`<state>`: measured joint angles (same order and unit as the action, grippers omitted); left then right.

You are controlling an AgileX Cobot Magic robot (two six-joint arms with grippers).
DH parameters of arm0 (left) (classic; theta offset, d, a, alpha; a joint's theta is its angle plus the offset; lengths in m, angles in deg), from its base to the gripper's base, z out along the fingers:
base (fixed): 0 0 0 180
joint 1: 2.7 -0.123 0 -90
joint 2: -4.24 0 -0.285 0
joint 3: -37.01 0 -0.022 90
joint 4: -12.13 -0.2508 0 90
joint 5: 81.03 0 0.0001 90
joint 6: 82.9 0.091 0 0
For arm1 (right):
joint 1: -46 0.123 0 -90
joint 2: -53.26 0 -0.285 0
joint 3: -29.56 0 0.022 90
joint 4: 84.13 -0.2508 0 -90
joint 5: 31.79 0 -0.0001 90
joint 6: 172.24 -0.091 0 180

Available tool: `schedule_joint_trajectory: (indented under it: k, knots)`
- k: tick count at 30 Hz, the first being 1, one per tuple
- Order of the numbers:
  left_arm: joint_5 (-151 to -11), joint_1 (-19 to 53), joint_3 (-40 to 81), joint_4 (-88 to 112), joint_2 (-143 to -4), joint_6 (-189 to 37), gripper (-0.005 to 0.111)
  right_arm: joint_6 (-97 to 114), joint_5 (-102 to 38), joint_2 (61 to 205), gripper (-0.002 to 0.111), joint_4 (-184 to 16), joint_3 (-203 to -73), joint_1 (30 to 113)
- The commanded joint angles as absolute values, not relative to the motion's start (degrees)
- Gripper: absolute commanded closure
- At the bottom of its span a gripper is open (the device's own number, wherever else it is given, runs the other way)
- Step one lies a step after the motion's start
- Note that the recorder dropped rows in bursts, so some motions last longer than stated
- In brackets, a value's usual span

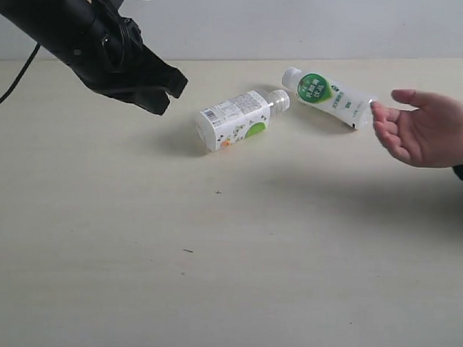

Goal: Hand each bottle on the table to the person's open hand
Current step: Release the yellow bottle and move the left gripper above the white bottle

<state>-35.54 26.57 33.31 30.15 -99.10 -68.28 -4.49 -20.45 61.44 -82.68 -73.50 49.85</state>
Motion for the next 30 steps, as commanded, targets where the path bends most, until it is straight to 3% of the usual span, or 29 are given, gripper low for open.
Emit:
schedule_joint_trajectory:
  k: [1,10,23,26,28,30]
  knots:
    - [-39.07,26.46,32.86,30.02,-98.63,-67.52,0.107,-4.33,-21.19,61.04,0.108,-82.66,-73.23,49.51]
    - [-41.02,26.46,36.19,29.65,-100.45,-63.62,0.107,-4.33,-21.19,61.04,0.108,-82.66,-73.23,49.51]
    - [-22.28,26.46,70.51,26.26,-121.72,-63.62,0.105,-4.33,-21.19,61.04,0.108,-82.66,-73.23,49.51]
    - [-21.61,26.46,76.56,26.11,-126.7,-59.8,0.089,-4.33,-21.19,61.04,0.108,-82.66,-73.23,49.51]
    - [-21.46,26.46,78.82,26.23,-129.0,-56.72,0.069,-4.33,-21.19,61.04,0.108,-82.66,-73.23,49.51]
    - [-21.68,26.46,80.28,26.37,-131.11,-54.38,0.039,-4.33,-21.19,61.04,0.108,-82.66,-73.23,49.51]
